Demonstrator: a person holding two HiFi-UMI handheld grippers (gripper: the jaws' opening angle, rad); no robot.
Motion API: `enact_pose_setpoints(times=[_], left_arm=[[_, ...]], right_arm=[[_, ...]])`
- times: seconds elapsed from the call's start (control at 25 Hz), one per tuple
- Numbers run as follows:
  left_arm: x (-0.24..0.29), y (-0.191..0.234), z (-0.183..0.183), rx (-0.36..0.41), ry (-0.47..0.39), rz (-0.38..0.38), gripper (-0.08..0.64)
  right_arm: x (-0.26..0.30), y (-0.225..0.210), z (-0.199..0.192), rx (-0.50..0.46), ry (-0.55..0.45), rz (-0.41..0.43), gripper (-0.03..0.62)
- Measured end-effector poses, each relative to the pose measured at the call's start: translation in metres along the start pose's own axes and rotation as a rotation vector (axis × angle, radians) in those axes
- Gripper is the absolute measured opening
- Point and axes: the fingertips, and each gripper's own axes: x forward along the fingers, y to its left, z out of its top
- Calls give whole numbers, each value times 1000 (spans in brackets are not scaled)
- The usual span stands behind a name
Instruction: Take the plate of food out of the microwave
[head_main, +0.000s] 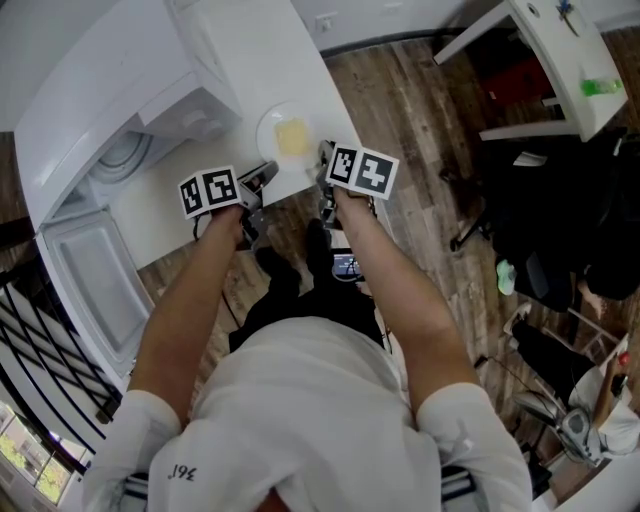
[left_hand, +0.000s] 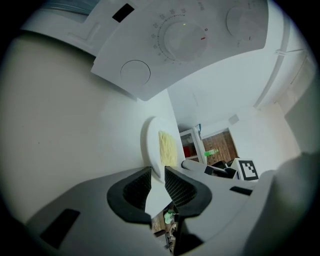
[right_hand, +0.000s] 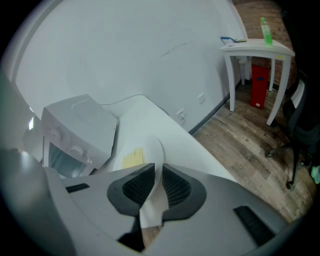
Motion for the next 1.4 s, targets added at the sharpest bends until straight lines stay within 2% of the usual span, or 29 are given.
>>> enact_pose_setpoints(times=[0.32, 0.48, 0.56, 0.72, 0.88, 1.12, 1.24, 1.4], left_arm=[[-11, 5, 2, 16, -27, 4, 67], [-16, -3, 1, 34, -39, -11, 67], [-17, -8, 2, 45, -44, -20, 67], [-23, -18, 4, 67, -56, -42, 67], [-33, -36, 13, 102, -93, -88, 67], [-61, -70, 21, 179, -152, -171, 67], [-74, -84, 20, 221, -175, -184, 67], [-91, -111, 12, 262, -198, -247, 67]], right_arm=[[0, 0, 3, -11, -4, -16, 52], [-3, 1, 5, -46, -14, -24, 54], [-6, 1, 11, -69, -31, -34, 93], [-16, 2, 20, -87, -58, -37, 95], [-27, 7, 28, -80, -84, -22, 95], [-54, 29, 34, -143, -130, 24, 95], [-71, 39, 35, -160, -155, 48, 95], [-95, 55, 38, -190, -193, 86, 94]])
